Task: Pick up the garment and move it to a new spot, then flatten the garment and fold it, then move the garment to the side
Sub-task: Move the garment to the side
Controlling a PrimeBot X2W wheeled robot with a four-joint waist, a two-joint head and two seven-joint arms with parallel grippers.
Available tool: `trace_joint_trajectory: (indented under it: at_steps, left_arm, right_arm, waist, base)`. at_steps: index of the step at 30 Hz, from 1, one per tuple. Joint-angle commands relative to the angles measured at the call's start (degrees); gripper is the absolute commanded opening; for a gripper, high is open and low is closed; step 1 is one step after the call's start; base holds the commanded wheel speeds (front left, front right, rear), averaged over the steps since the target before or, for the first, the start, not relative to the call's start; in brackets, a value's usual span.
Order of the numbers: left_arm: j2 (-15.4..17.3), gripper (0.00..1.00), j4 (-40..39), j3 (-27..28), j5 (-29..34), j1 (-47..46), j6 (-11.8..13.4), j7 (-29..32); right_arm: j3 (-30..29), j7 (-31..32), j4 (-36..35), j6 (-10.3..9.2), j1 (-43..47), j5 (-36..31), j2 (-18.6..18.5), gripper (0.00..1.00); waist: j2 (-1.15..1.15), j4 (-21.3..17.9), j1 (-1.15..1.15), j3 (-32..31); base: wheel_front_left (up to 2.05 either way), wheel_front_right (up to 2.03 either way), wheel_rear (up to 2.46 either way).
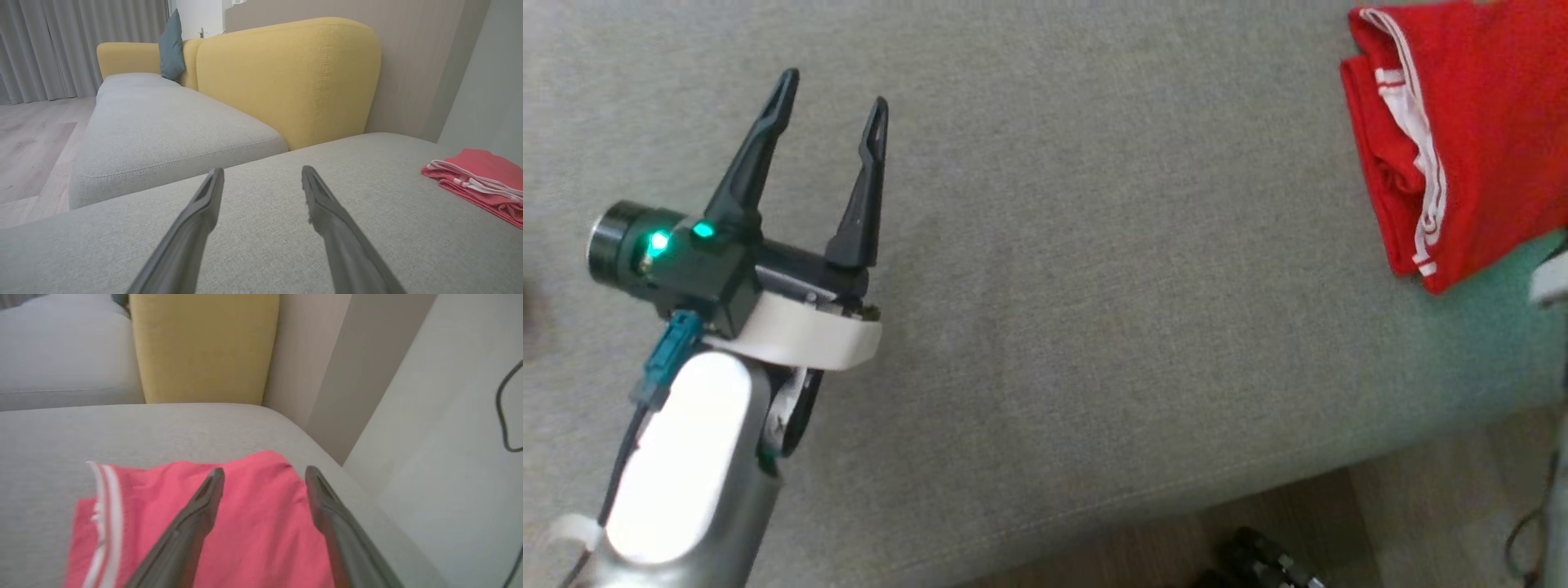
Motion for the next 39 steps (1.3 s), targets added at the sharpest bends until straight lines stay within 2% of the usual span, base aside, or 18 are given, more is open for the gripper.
trace_joint_trajectory:
  at_steps: [1,7,13,19,25,30,39]
  left_arm:
    - [0.7,1.0,-1.47,2.04,-0.42,0.69,0.67,-0.54]
    - [-0.22,1.0,-0.55,3.17,-1.24,4.99,2.02,-0.67]
    - [-1.31,1.0,-0.27,4.45,-1.61,8.27,2.86,-0.69]
    - [-2.23,1.0,0.95,5.7,-1.68,11.13,3.41,-0.69]
    - [-2.52,1.0,2.48,6.7,-1.84,14.84,3.95,-0.69]
    - [-2.96,1.0,3.5,7.05,-2.1,19.42,4.31,-0.69]
    - [-2.7,1.0,3.99,6.87,-2.14,23.25,4.82,-0.7]
  right_arm:
    - [2.04,-1.06,-3.82,0.22,2.1,0.62,0.23,1.0]
    - [9.36,-2.01,-16.56,0.22,11.69,2.02,4.8,1.0]
    - [16.25,-0.28,-24.05,0.22,17.77,3.85,6.45,1.0]
    - [19.08,1.71,-26.15,0.22,21.35,4.94,6.76,1.0]
    - [19.53,3.19,-26.88,0.22,24.59,5.64,6.82,1.0]
    - [19.03,4.93,-27.93,0.22,29.38,6.88,6.83,1.0]
    - [19.28,6.12,-28.36,0.22,32.77,8.01,6.83,1.0]
  waist:
    - [0.0,1.52,0.0,-2.04]
    - [0.0,4.39,0.0,-6.7]
    - [0.0,8.35,0.0,-10.25]
    - [0.0,12.31,0.0,-13.94]
    - [0.0,14.35,0.0,-17.99]
    - [0.0,15.18,0.0,-22.63]
    - [0.0,14.99,0.0,-26.05]
  base:
    - [0.0,0.0,0.0]
    - [0.0,0.0,0.0]
    - [0.0,0.0,0.0]
    - [0.0,0.0,0.0]
    - [0.0,0.0,0.0]
    - [0.0,0.0,0.0]
    - [0.0,0.0,0.0]
